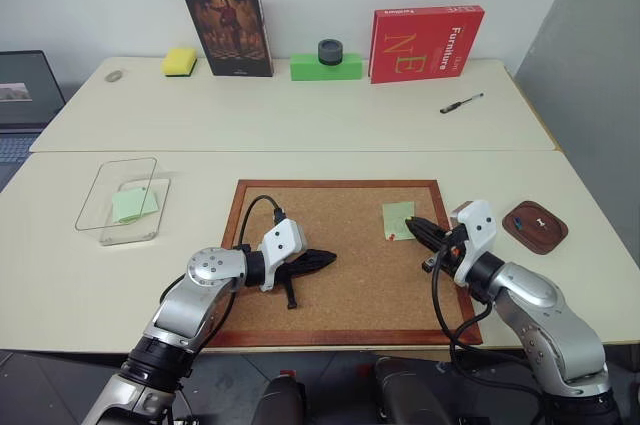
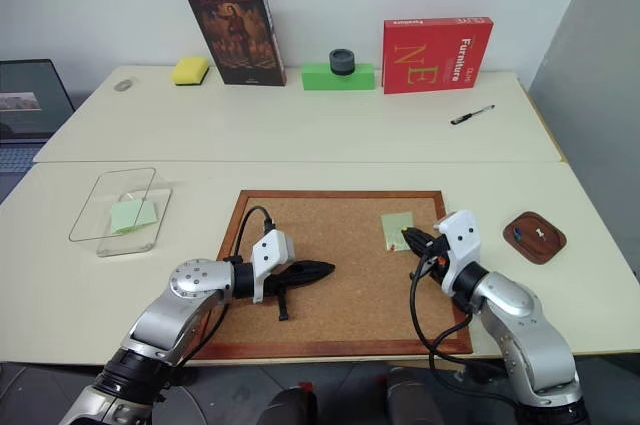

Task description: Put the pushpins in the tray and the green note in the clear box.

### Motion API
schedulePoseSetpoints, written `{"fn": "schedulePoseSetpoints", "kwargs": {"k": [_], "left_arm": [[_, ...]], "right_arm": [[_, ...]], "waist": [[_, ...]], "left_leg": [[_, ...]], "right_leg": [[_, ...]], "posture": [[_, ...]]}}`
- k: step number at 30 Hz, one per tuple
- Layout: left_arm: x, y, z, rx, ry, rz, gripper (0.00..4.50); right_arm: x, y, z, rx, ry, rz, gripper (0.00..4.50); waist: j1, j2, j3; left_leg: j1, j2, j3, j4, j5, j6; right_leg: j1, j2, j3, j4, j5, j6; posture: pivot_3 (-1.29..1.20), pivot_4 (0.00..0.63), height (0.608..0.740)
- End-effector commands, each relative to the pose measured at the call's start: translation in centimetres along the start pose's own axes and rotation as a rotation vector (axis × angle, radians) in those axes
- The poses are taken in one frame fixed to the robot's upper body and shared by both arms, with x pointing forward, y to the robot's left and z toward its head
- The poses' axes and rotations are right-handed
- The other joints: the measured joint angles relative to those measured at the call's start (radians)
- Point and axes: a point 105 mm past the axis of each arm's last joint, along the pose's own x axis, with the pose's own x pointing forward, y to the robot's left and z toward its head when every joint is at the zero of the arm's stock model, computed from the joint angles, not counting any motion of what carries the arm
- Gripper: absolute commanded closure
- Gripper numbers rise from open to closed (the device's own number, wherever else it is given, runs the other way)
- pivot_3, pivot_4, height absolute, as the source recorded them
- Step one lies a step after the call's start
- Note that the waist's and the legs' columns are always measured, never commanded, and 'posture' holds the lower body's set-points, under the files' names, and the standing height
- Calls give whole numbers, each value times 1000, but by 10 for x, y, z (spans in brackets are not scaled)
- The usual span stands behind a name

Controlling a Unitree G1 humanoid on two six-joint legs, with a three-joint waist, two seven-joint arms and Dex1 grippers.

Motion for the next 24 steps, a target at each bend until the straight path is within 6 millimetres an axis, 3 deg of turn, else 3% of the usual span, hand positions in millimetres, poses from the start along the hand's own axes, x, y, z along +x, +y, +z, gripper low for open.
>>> {"fn": "schedulePoseSetpoints", "kwargs": {"k": [1,13,19,24], "left_arm": [[-1,-8,-32,-59,119,-19,4500],[0,-10,-32,-65,114,-22,4500],[2,-10,-31,-66,110,-20,4500],[1,-10,-32,-68,111,-15,4500]], "right_arm": [[-21,-21,19,-64,-47,-77,4452],[-96,-132,-10,-299,268,-517,4452],[-101,-158,-16,-294,317,-590,4452],[-97,-164,-24,-278,362,-571,4452]], "waist": [[1,0,0],[0,0,0],[-1,0,0],[-1,0,0]], "left_leg": [[0,0,0,0,0,0],[1,0,1,0,0,0],[1,0,1,0,0,0],[1,0,1,0,0,0]], "right_leg": [[0,0,0,0,0,0],[0,0,1,0,0,0],[1,0,1,0,0,0],[1,0,1,0,0,0]], "posture": [[0,150,740],[0,150,740],[0,150,740],[0,150,740]]}}
